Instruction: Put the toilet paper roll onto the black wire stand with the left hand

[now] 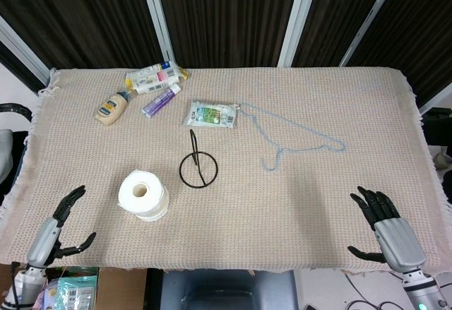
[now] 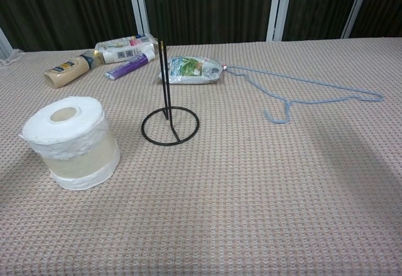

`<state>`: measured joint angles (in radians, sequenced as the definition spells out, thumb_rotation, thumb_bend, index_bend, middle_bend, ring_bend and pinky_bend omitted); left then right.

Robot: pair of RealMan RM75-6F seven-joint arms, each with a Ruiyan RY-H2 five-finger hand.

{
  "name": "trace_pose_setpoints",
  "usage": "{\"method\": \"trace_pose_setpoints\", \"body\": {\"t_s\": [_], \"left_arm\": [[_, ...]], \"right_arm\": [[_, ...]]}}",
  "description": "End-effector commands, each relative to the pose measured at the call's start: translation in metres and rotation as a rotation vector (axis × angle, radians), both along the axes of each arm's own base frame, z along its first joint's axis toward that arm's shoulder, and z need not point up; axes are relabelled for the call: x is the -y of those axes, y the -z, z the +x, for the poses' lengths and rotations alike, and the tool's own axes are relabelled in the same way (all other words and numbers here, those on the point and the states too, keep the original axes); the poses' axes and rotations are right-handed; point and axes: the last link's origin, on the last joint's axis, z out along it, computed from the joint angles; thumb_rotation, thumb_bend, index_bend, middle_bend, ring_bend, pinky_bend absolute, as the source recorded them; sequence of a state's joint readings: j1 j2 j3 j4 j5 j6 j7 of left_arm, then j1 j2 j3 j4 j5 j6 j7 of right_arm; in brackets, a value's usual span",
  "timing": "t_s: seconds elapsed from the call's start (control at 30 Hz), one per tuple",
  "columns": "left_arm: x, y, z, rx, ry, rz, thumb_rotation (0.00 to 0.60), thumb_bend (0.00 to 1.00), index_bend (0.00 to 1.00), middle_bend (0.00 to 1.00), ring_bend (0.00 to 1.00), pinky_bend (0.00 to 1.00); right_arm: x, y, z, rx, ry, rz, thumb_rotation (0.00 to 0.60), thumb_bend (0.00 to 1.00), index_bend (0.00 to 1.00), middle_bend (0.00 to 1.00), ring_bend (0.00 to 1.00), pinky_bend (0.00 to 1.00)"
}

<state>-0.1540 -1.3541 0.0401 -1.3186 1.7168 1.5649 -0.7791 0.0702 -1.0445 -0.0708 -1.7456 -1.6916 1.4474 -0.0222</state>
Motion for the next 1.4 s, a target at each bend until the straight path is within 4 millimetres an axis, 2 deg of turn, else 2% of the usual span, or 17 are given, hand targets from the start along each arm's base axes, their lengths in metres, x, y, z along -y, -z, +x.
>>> {"method": "trace_pose_setpoints", "body": {"t_s": [0.03, 0.13, 0.37, 0.73, 1.07, 1.23, 1.33, 1.4], "left_arm": [[-0.034, 0.035, 0.004, 0.057, -0.014, -0.007, 0.6, 0.33, 0.0, 0.0, 0.0, 0.0], [-0.044, 0.051, 0.005, 0.055, -0.032, -0.025, 0.6, 0.33, 0.0, 0.0, 0.0, 0.0], [-0.052, 0.072, 0.012, 0.052, -0.034, -0.061, 0.6, 0.32, 0.0, 0.0, 0.0, 0.0], [-0.061, 0.092, 0.023, 0.079, -0.048, -0.128, 0.6, 0.33, 0.0, 0.0, 0.0, 0.0], [-0.07, 0.103, 0.038, 0.119, -0.044, -0.196, 0.6, 0.32, 0.0, 0.0, 0.0, 0.09], [-0.076, 0.107, 0.047, 0.136, -0.038, -0.235, 0.6, 0.31, 0.0, 0.0, 0.0, 0.24], [-0.08, 0.111, 0.05, 0.135, -0.041, -0.251, 0.6, 0.32, 0.0, 0.0, 0.0, 0.37], [-0.082, 0.113, 0.051, 0.118, -0.045, -0.268, 0.6, 0.33, 0.0, 0.0, 0.05, 0.47]], "right_arm": [[0.001, 0.001, 0.0, -0.002, 0.004, 0.001, 0.6, 0.12, 0.0, 0.0, 0.0, 0.0], [0.002, -0.001, -0.001, 0.0, 0.007, -0.008, 0.6, 0.12, 0.0, 0.0, 0.0, 0.0], [0.002, -0.003, -0.002, 0.002, 0.014, -0.012, 0.6, 0.12, 0.0, 0.0, 0.0, 0.0], [0.002, -0.005, -0.002, 0.008, 0.013, -0.019, 0.6, 0.12, 0.0, 0.0, 0.0, 0.0], [0.002, -0.005, -0.002, 0.01, 0.015, -0.018, 0.6, 0.12, 0.0, 0.0, 0.0, 0.0], [0.002, -0.006, -0.002, 0.013, 0.015, -0.022, 0.6, 0.12, 0.0, 0.0, 0.0, 0.0], [0.002, -0.007, -0.002, 0.015, 0.015, -0.021, 0.6, 0.12, 0.0, 0.0, 0.0, 0.0], [0.001, -0.007, -0.002, 0.016, 0.014, -0.021, 0.6, 0.12, 0.0, 0.0, 0.0, 0.0]]}}
